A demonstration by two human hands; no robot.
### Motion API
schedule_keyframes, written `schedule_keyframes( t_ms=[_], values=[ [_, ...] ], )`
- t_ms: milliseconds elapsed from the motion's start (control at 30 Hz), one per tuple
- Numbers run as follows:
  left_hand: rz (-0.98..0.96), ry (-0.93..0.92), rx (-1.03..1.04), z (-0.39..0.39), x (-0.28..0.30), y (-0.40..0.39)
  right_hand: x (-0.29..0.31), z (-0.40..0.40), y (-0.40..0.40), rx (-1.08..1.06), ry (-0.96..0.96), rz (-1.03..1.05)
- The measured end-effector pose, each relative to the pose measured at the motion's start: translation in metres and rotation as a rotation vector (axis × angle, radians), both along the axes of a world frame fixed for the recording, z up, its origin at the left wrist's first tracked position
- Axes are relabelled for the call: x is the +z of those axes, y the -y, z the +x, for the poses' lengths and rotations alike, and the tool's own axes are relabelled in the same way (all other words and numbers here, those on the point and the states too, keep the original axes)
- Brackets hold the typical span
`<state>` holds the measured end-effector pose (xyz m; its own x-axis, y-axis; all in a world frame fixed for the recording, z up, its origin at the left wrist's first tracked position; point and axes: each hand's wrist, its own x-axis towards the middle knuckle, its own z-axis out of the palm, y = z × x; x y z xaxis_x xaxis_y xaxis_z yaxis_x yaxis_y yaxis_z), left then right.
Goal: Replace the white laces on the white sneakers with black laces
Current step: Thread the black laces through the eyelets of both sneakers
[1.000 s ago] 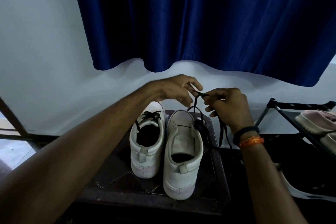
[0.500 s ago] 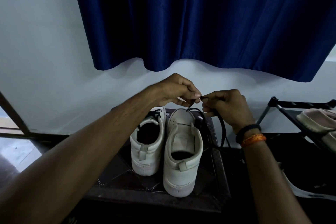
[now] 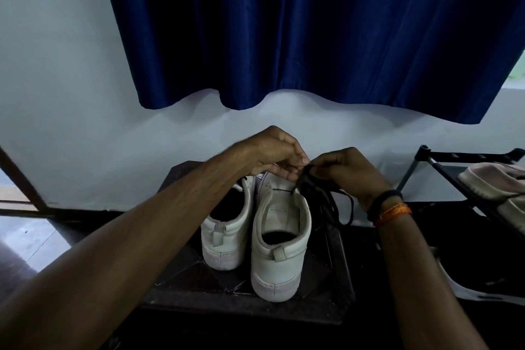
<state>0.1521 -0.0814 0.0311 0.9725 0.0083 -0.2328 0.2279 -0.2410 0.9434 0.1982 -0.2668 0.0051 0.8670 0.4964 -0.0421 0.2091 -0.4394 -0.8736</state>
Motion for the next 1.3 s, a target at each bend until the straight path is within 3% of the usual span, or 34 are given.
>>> schedule_keyframes(
  t_ms=[133,267,567,700,867,933,1100,1300],
  values=[
    [-0.012,0.014,0.014,0.001,-0.003,0.0,-0.002,-0.005,-0.003,-0.007,-0.25,0.274],
    [-0.011,0.028,0.032,0.001,-0.005,-0.001,-0.003,-0.002,0.0,-0.095,-0.256,0.392],
    [0.019,0.012,-0.009,-0.001,-0.002,-0.002,-0.004,-0.008,-0.009,-0.255,-0.105,0.254],
    [0.028,-0.002,-0.037,-0.002,0.0,-0.002,-0.006,-0.004,-0.005,-0.064,0.05,0.087],
    [0.045,-0.007,-0.065,-0.002,0.001,-0.01,-0.006,-0.005,0.0,0.124,0.101,0.179],
    [0.106,0.012,-0.093,-0.003,0.001,-0.012,-0.005,-0.004,0.002,0.116,0.118,0.174],
    [0.477,0.046,-0.209,-0.004,-0.006,-0.015,-0.002,-0.006,0.009,0.167,0.052,0.08],
    [0.569,0.023,-0.25,-0.008,-0.012,-0.011,-0.004,-0.004,0.009,0.228,0.11,-0.137]
  ],
)
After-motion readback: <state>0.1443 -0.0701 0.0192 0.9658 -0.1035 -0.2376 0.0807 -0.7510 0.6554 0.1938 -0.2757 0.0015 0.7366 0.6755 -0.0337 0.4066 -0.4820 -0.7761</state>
